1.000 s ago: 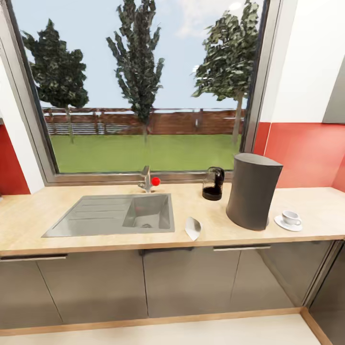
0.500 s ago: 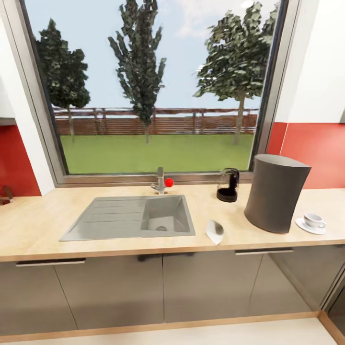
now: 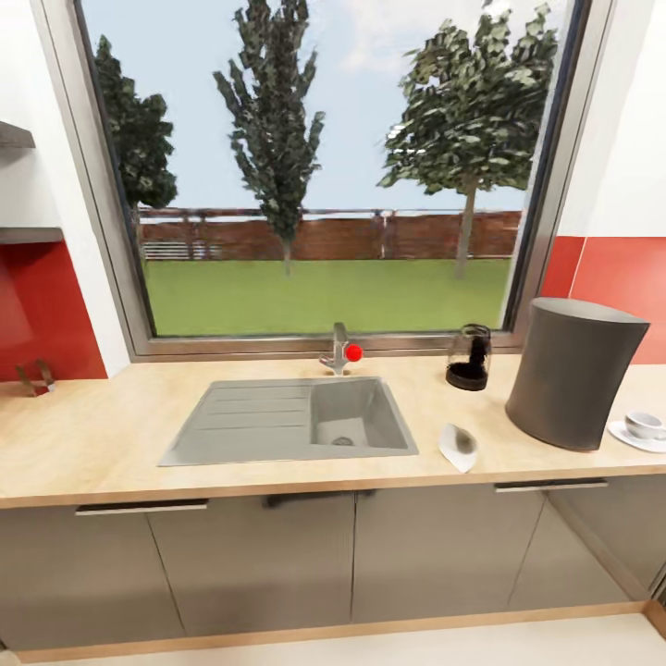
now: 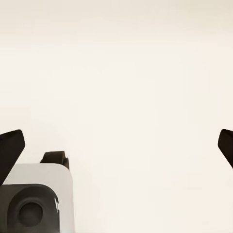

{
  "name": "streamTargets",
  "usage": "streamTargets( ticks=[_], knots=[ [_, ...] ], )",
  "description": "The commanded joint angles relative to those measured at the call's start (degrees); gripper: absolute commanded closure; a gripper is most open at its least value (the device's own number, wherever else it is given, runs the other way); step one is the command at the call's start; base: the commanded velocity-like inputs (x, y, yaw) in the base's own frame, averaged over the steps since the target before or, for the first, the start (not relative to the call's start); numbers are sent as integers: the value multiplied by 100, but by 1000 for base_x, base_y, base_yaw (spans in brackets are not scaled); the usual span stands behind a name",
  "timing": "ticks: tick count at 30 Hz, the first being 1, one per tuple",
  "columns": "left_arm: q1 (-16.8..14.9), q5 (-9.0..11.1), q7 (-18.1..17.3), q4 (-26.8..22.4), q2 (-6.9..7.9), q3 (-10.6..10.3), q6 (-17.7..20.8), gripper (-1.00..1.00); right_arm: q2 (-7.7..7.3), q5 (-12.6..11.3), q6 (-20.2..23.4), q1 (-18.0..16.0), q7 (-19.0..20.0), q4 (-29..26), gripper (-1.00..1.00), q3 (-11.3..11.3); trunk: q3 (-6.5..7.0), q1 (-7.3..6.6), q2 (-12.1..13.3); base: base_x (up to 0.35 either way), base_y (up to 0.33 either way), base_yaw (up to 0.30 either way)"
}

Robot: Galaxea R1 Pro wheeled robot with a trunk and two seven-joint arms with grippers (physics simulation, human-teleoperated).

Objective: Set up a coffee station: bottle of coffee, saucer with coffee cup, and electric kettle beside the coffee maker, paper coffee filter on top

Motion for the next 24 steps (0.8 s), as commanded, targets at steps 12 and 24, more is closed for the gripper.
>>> streamTargets(
  ticks=[12, 24],
  knots=[
    [1, 61, -54, 5, -7, 15, 8, -100, 0, -42, -38, -9, -7, 20, -100, 49, -7, 1, -6, 0, 343, 0],
    [3, 61, -54, 7, -7, 15, 7, -100, 7, -42, -37, -9, -7, 20, -100, 49, -7, 1, -6, 0, 343, 0]
  ],
)
